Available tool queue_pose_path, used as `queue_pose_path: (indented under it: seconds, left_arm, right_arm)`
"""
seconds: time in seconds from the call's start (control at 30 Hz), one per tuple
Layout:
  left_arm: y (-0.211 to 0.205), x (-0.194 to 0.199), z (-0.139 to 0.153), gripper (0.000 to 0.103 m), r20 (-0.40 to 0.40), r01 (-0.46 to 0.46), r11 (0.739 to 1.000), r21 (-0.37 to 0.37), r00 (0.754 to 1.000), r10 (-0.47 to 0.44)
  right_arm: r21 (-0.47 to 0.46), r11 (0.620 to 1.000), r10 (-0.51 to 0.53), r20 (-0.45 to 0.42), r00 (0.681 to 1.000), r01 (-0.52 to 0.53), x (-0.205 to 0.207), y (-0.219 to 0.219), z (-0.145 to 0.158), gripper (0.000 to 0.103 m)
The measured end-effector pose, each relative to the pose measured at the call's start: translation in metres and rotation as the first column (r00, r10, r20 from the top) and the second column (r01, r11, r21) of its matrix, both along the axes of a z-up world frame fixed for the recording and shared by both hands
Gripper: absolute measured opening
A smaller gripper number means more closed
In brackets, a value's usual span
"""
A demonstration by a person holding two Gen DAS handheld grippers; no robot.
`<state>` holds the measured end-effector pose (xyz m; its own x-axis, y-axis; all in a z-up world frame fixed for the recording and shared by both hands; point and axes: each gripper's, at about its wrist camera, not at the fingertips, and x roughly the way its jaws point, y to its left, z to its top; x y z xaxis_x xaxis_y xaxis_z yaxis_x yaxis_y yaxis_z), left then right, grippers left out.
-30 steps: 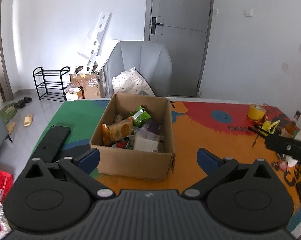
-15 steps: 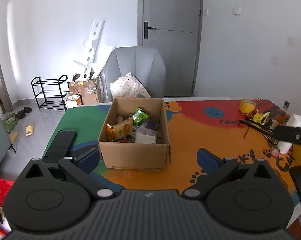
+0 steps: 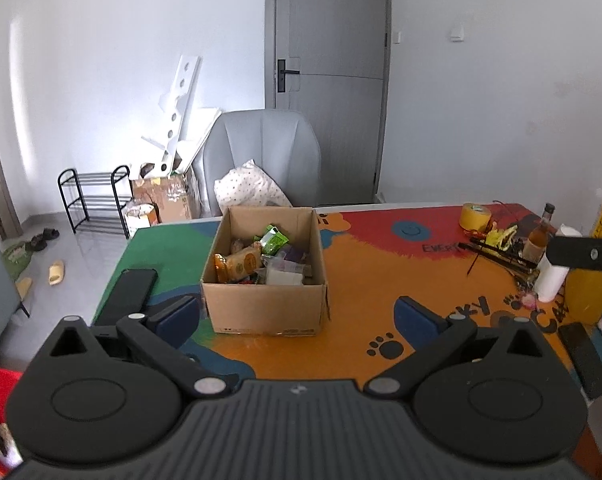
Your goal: Organize snacks
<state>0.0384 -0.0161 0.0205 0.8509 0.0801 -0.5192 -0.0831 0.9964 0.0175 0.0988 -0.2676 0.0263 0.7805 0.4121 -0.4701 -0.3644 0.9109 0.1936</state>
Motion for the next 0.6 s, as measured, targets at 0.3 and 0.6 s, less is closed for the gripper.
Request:
queue_pose_path:
  seconds: [0.3,0.6]
  left_arm:
    - [0.009,-0.016,0.006,0.103,0.017,-0.01,1.0,0.007,1.0,0.01]
    - [0.011,-0.022,0.011,0.103,0.03,0.001,1.0,-0.017,1.0,0.0]
  right_arm:
    - [-0.033,0.999,0.024,0.023,0.999,-0.023,-0.016,0.009,0.007,0.103]
    - [-0.039,0.999,0.024,0.029,0.999,-0.023,-0.017,0.009,0.005,0.103]
